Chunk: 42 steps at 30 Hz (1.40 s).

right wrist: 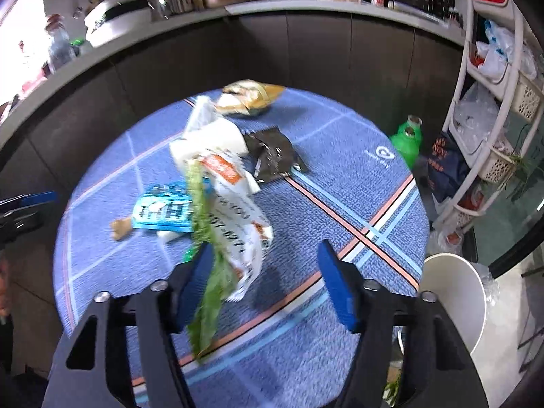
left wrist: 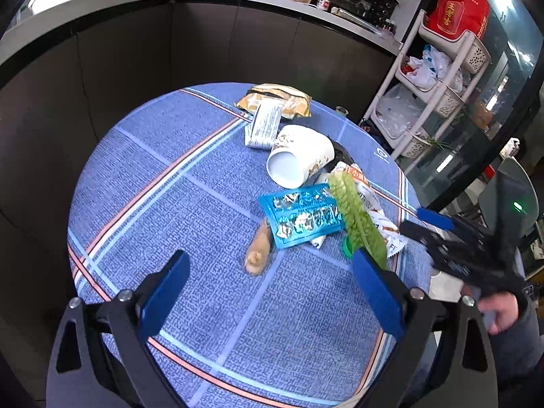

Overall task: Collect trash
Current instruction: 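Return both tools to the table and grasp the printed white bag with the right tool, then grasp the blue blister pack with the left tool while the right tool lifts the white bag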

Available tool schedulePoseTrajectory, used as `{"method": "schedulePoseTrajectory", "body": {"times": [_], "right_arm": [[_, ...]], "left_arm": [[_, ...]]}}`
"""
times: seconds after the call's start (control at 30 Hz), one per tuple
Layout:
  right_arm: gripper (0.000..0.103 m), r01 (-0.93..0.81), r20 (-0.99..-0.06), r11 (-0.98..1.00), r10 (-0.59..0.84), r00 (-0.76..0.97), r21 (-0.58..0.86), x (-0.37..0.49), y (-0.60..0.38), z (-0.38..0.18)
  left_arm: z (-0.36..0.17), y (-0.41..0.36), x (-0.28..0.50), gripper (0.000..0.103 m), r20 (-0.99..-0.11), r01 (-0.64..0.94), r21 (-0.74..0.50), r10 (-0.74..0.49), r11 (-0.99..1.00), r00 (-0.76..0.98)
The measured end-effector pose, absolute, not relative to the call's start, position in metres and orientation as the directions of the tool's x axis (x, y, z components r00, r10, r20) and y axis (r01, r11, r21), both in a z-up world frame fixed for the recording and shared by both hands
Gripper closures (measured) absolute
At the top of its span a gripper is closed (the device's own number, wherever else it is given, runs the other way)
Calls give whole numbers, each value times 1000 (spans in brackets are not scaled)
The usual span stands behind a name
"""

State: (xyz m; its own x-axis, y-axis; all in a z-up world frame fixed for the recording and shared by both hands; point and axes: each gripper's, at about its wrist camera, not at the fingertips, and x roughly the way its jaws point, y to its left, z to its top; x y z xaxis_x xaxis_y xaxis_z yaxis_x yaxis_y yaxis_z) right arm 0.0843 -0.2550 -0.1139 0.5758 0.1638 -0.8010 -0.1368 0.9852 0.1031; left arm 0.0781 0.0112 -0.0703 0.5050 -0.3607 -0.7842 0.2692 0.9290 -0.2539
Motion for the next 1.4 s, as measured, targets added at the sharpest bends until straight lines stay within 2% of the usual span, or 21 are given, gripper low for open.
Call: {"method": "schedulePoseTrajectory", "body": {"times": [0.23, 0.43, 0.5, 0.53, 0.63, 0.83, 1.03, 1.23, 1.33, 1.4], "right_arm": [[50, -163, -817, 975, 215, 535, 150, 111, -254, -131], [50, -214, -827, 960, 265, 496, 180, 125, -245, -145], [64, -228, -820, 948, 307, 482, 221, 128, -245, -147], [81, -229, -817, 943, 324, 477, 241, 128, -245, -146], [89, -228, -802, 942, 329, 499, 245, 124, -249, -135], [91, -176, -733, 972, 235, 638, 158, 104, -261, -96], [91, -116, -692, 980, 196, 694, 161, 88, -278, -76], [91, -104, -701, 978, 202, 684, 180, 78, -278, -76], [91, -107, -695, 977, 208, 688, 187, 75, -275, -75], [91, -108, -691, 977, 207, 693, 185, 74, -274, -73]], "left_arm": [[-82, 7, 97, 12, -796, 331, -272, -405, 904, 450], [-99, -19, 131, 8, -807, 443, -271, -453, 855, 380], [-107, -30, 142, 4, -814, 480, -270, -464, 835, 349], [-110, -34, 146, 4, -818, 493, -264, -463, 829, 340], [-117, -50, 161, 4, -831, 531, -251, -462, 809, 311], [-129, -77, 179, 4, -864, 594, -202, -427, 779, 266], [-147, -97, 188, 4, -899, 636, -158, -377, 755, 225], [-141, -89, 177, 30, -892, 627, -194, -401, 754, 207], [-138, -87, 169, 30, -893, 626, -175, -390, 760, 225], [-135, -88, 165, 24, -891, 622, -159, -383, 766, 245]]}}
